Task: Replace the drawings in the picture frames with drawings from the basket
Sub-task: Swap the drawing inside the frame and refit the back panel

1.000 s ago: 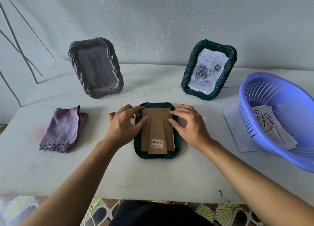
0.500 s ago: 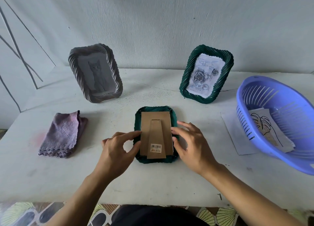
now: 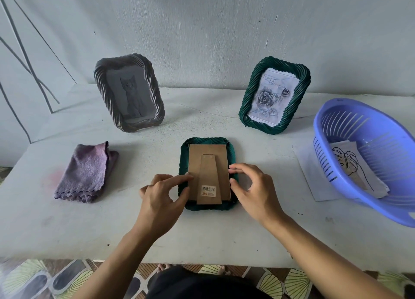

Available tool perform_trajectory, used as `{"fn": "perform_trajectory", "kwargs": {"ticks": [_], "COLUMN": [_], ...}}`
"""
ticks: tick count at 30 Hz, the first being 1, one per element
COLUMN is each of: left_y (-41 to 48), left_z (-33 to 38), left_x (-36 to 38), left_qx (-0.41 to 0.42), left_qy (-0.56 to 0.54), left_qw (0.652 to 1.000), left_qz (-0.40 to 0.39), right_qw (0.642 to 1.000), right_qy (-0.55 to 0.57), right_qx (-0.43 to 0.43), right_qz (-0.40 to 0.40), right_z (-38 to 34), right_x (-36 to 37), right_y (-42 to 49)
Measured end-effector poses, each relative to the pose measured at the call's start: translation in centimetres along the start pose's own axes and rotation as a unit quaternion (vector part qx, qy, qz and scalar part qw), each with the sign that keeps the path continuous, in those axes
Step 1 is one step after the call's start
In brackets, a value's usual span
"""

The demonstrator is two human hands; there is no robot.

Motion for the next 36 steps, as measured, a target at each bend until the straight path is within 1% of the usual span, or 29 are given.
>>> {"fn": "perform_trajectory", "kwargs": {"ticks": [6,14,19,22,25,29,32,36], "left_y": [0.2,-0.5,-0.4,-0.5,-0.5,-0.8,-1.1,-1.1], "left_z": [0.0,-0.4,-0.1,-0.4,-0.4,0.1,-0.1,-0.2], "left_x": [-0.3,0.0,0.0,0.3,0.4,0.5,0.5,0.7], "left_qx": [0.018,0.028,0.072,0.112,0.111,0.142,0.141,0.134], "left_qy": [0.008,0.019,0.036,0.061,0.066,0.088,0.087,0.083], "left_qw": [1.000,0.999,0.997,0.992,0.992,0.985,0.985,0.987], "left_qz": [0.000,-0.027,-0.015,-0.027,-0.002,0.032,0.043,0.041], "right_qw": [1.000,0.998,0.992,0.991,0.991,0.992,0.991,0.992], "right_qy": [-0.007,-0.021,-0.050,-0.050,-0.049,-0.032,-0.030,-0.009], "right_qx": [-0.022,-0.013,-0.082,-0.092,-0.095,-0.089,-0.093,-0.074], "right_qz": [0.004,-0.049,-0.076,-0.084,-0.083,-0.079,-0.094,-0.104], "right_z": [0.0,0.8,0.6,0.7,0.9,1.4,1.7,1.8], "right_x": [-0.1,-0.5,-0.1,-0.3,-0.3,-0.3,-0.1,-0.2], "right_y": [0.6,1.1,1.3,1.3,1.3,1.2,1.1,1.0]}}
Point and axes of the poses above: each hand's wrist, its own y-axis towards the middle knuckle, its own x-axis out of the palm, z = x × y, the point moved 6 cm from there along y, towards the middle knuckle, and after that the axes turned 6 degrees about x, right-handed, at the moved point
